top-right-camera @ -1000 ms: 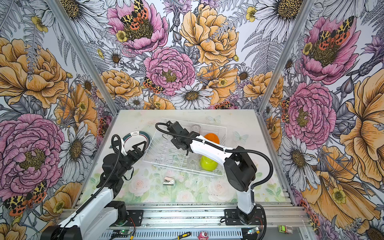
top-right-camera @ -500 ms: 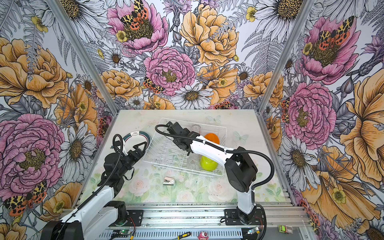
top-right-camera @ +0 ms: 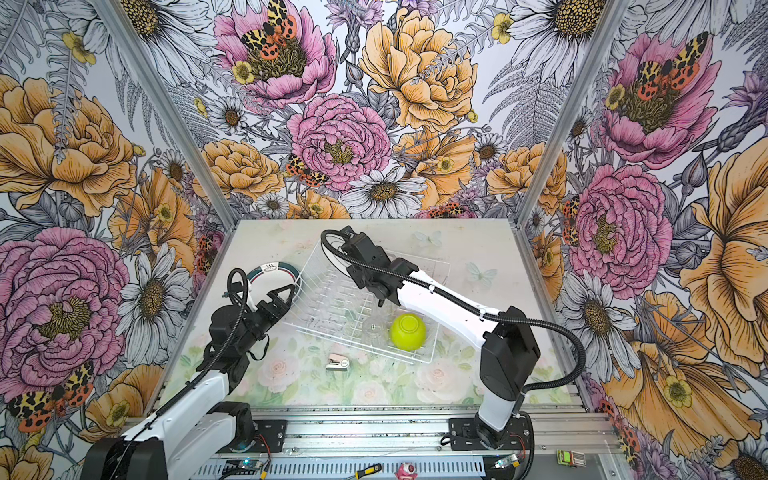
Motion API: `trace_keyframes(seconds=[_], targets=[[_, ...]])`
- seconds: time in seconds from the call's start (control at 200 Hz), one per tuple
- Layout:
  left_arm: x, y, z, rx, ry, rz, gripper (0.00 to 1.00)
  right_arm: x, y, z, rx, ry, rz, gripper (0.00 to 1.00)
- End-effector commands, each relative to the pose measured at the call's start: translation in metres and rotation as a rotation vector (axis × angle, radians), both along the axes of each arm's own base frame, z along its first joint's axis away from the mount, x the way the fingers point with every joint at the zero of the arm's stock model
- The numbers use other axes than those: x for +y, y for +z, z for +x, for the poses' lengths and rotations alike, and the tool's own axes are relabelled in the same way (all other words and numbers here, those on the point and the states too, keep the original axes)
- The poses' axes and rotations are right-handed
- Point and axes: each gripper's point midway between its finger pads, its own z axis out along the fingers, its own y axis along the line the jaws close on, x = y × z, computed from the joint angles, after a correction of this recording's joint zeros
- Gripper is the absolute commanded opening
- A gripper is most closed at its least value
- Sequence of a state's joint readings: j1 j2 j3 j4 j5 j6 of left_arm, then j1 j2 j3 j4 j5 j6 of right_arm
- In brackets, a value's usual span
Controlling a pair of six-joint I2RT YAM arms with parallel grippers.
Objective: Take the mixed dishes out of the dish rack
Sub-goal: 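Grasp the white dark-green-rimmed plate with the right gripper and lift it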
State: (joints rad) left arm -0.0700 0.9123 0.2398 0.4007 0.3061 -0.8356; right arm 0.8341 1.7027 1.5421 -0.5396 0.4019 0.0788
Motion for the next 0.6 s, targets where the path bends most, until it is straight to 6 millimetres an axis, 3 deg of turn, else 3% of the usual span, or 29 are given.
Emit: trace_keyframes(seconds=[0.0, 0.225, 0.596], targets=[[-0.003, 0.007, 0.001, -0.034, -0.012, 0.004, 0.99, 0.01, 0.039, -0.01, -0.026, 0.004, 0.188, 0.0], [-0.014, 0.018, 0.0, -0.089, -0.064, -0.006, 0.99, 0.017, 0.057, -0.025, 0.033, 0.048, 0.352, 0.0], [-0.03, 0.037, -0.005, -0.186, -0.137, -0.025, 0.99, 0.043, 0.064, -0.049, 0.186, 0.17, 0.565, 0.0]])
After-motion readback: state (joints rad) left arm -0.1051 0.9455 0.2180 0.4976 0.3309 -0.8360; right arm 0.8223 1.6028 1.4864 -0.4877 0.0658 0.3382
